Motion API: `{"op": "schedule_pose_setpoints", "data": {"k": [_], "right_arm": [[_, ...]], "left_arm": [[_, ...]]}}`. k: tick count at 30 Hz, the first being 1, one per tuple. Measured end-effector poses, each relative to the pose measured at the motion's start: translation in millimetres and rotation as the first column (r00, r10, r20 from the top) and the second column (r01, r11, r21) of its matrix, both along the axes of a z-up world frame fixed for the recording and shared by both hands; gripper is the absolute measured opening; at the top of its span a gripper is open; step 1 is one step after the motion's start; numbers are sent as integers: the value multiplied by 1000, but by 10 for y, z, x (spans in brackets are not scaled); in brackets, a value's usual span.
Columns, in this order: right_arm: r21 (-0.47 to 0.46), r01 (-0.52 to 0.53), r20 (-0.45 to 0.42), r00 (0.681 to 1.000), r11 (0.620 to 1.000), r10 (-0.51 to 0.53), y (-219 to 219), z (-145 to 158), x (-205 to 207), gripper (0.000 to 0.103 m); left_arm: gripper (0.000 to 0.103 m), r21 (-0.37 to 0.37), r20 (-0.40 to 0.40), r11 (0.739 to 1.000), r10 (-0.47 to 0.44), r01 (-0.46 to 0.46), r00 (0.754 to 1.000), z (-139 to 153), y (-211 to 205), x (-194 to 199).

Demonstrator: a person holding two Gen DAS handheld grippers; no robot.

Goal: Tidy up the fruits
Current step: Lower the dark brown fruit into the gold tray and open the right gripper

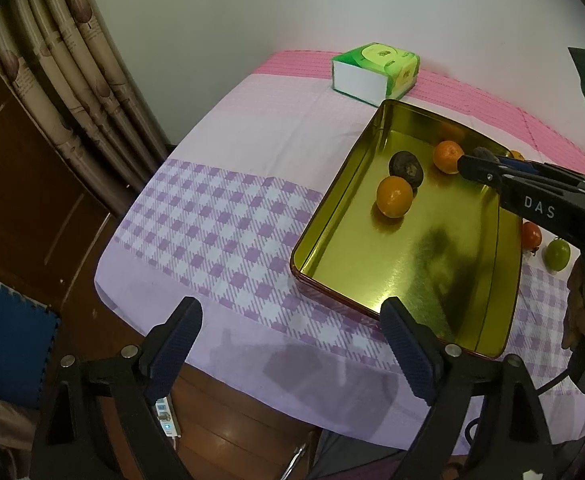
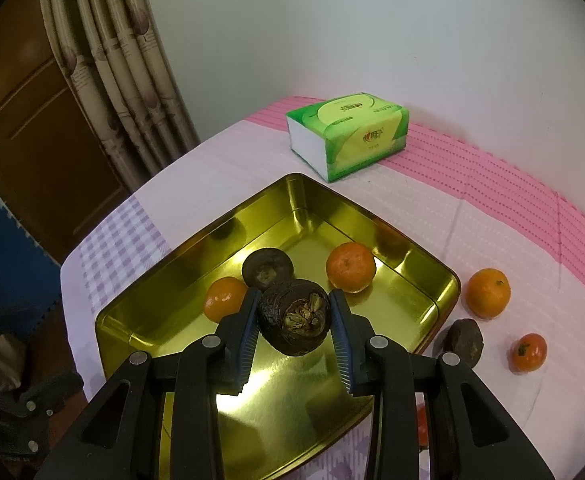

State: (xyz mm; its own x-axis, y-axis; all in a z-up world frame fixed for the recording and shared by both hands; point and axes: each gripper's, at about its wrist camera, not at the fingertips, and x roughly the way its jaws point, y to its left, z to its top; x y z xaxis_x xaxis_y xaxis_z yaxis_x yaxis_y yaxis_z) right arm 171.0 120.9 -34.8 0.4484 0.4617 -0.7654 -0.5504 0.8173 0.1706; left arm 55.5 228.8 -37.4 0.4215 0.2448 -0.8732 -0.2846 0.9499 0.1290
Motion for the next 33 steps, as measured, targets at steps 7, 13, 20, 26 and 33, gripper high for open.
{"op": "schedule_pose_setpoints", "data": {"k": [7, 13, 20, 26, 33], "right_arm": [[0, 12, 11, 1000, 1000, -12, 34, 4, 42, 35], [20, 29, 17, 999, 999, -29, 6, 45, 82, 36], [61, 36, 1, 999, 997, -36, -52, 65, 97, 37], [101, 53, 16, 998, 994, -55, -162, 166, 77, 48], [95, 94, 149, 983, 991, -108, -952, 547, -362, 48]], "left_arm": [[88, 0, -14, 1000, 3, -3, 1000, -27, 11, 16], [89, 4, -11, 1000, 7, -7, 1000, -38, 14, 14], [89, 10, -13, 1000, 15, -15, 1000, -42, 16, 21], [89, 24, -10, 1000, 16, -16, 1000, -47, 6, 24], [89, 35, 19, 999, 34, -35, 999, 23, 25, -4]]}}
